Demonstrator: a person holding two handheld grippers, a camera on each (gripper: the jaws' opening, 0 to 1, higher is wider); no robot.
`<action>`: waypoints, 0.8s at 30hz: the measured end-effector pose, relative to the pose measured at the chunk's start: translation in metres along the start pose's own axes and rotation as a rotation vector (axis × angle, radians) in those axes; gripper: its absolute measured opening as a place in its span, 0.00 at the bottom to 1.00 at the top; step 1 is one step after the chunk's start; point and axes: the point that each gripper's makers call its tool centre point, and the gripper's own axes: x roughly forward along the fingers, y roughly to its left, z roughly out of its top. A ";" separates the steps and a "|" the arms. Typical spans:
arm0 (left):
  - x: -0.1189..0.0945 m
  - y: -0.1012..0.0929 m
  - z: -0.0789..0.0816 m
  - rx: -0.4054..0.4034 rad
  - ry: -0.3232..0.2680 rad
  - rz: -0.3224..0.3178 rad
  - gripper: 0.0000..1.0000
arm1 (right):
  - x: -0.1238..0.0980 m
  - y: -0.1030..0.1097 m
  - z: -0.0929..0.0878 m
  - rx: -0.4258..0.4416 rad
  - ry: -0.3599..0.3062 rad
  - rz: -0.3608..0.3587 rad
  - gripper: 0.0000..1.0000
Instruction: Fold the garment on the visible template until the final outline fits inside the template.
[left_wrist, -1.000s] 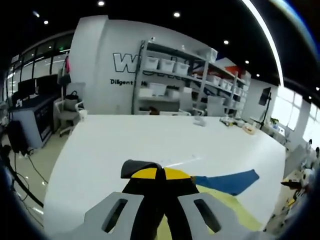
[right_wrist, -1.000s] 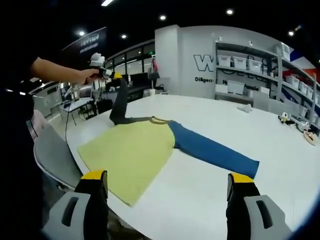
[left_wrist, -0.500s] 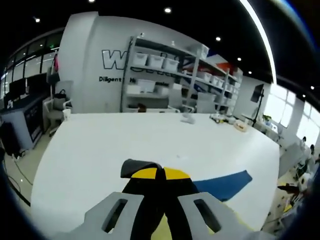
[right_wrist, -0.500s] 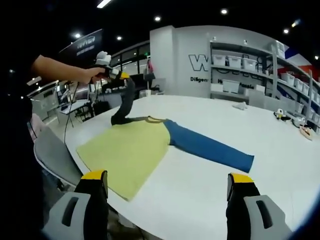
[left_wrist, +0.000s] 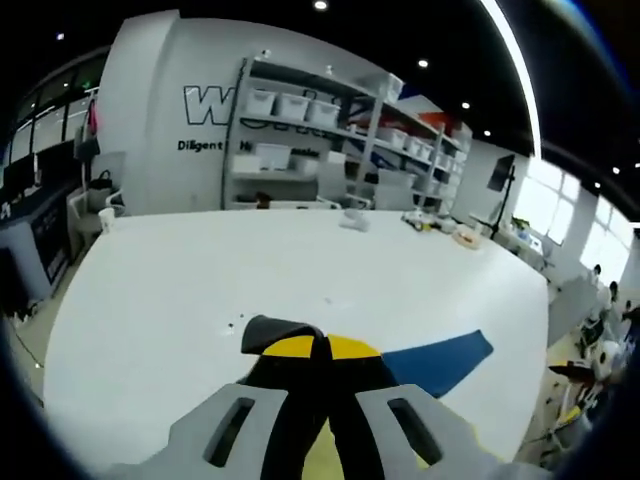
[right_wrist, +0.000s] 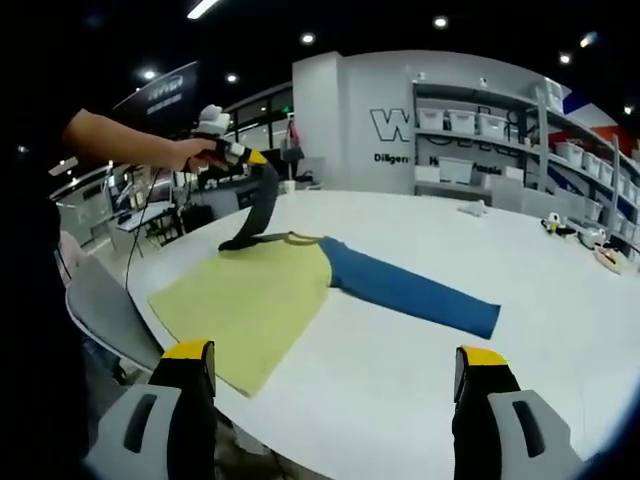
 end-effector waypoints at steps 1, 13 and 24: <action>0.004 -0.001 -0.001 0.006 0.004 0.001 0.00 | 0.000 -0.001 -0.001 0.000 0.001 -0.001 0.98; 0.036 -0.027 -0.040 0.037 0.101 -0.040 0.00 | -0.001 -0.010 -0.012 0.022 0.015 -0.008 0.98; 0.055 -0.054 -0.066 0.043 0.158 -0.080 0.00 | -0.007 -0.020 -0.019 0.044 0.017 -0.022 0.98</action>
